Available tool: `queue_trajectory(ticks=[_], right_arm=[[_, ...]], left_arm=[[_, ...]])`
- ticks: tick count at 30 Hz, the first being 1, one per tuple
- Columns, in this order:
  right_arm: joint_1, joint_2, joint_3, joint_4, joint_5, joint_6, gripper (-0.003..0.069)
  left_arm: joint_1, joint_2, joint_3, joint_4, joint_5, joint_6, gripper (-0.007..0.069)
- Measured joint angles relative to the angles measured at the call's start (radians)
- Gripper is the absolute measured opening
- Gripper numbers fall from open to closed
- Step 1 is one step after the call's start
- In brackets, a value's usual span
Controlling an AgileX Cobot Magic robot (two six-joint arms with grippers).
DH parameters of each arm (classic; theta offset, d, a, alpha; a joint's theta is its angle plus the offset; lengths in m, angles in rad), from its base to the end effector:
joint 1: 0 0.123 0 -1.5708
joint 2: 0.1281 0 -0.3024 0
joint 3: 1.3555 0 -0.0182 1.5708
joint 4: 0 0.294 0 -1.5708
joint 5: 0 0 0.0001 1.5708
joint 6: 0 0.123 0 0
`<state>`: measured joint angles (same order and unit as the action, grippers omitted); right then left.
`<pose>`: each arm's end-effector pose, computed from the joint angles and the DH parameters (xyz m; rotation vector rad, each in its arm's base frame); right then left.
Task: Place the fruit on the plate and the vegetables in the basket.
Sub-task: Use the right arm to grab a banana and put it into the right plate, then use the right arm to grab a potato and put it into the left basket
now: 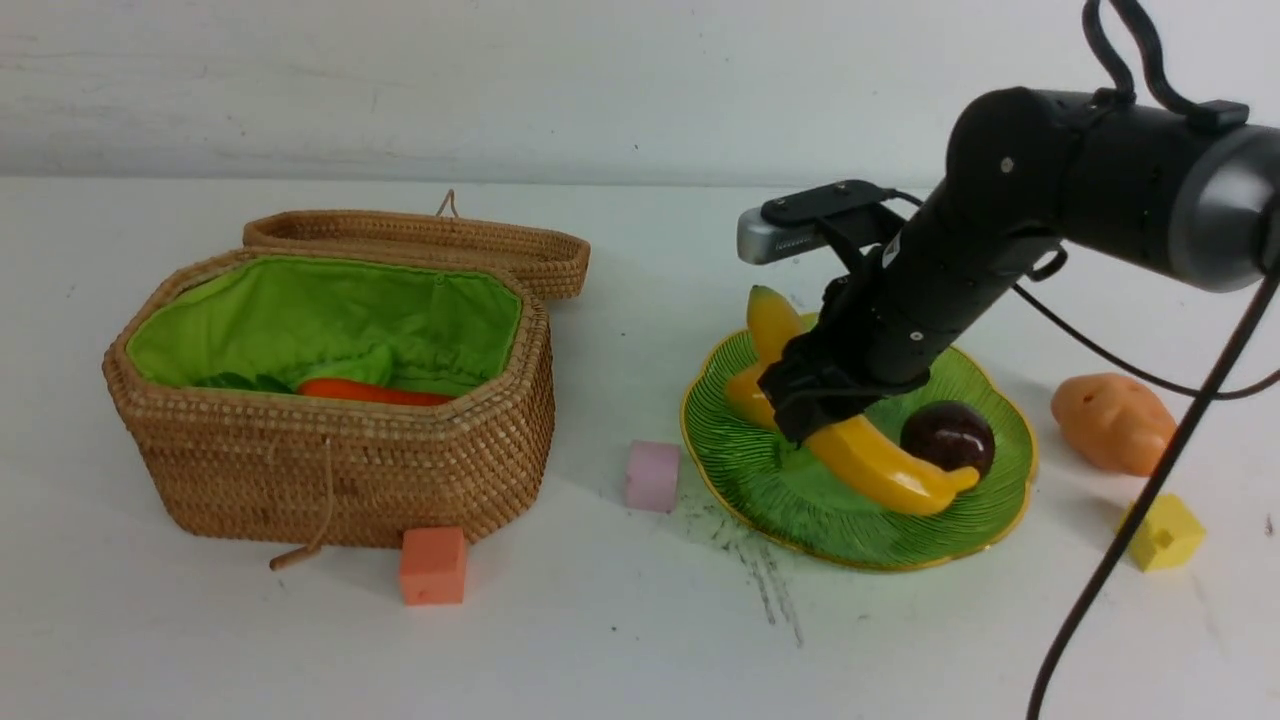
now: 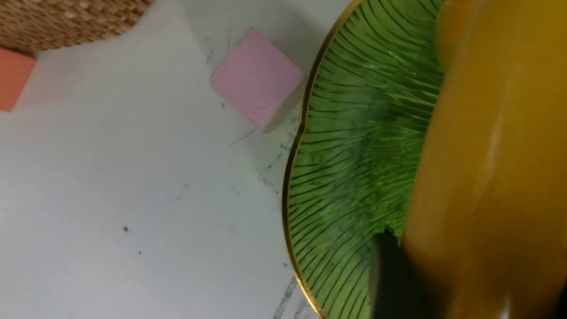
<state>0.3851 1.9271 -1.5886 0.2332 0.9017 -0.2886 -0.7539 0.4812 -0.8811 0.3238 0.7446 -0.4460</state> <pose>0.4370 0.2012 0.2252 -0.7611 2.6101 0.3187 0.1058 -0.0629 0.4222 0.3420 1.7906 -0.4872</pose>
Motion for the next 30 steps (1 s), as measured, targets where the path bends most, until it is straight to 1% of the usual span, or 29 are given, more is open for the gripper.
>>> queue_trajectory(ticks=[4,10,12,16,20,24,25,26,30], right_arm=[[0.0,0.001,0.0,-0.016,-0.006,0.0,0.0329],[0.0,0.001,-0.001,-0.023,-0.015,0.0,0.047],[0.0,0.001,-0.001,-0.023,-0.016,0.0,0.0486],[0.0,-0.009,-0.007,-0.023,-0.009,0.003,0.0484],[0.0,-0.074,-0.052,-0.022,0.071,0.058,0.0423],[0.0,-0.174,-0.075,-0.039,0.142,0.097,0.0302],[0.0,-0.183,-0.075,-0.04,0.148,0.099,0.0288],[0.0,-0.214,-0.077,-0.044,0.171,0.106,0.023],[0.0,-0.259,-0.079,-0.046,0.227,0.161,0.0099]], left_arm=[[0.0,0.0,0.0,0.0,0.0,0.0,0.007],[0.0,0.0,0.0,0.0,0.0,0.0,0.0072],[0.0,0.0,0.0,0.0,0.0,0.0,0.0073],[0.0,0.0,0.0,0.0,0.0,0.0,0.0074],[0.0,0.0,0.001,0.0,0.0,0.0,0.0076],[0.0,0.0,0.001,0.0,0.0,0.0,0.0076],[0.0,0.0,0.001,0.0,0.0,0.0,0.0076],[0.0,0.0,0.001,0.0,0.0,0.0,0.0076],[0.0,0.0,0.001,0.0,0.0,0.0,0.0078]])
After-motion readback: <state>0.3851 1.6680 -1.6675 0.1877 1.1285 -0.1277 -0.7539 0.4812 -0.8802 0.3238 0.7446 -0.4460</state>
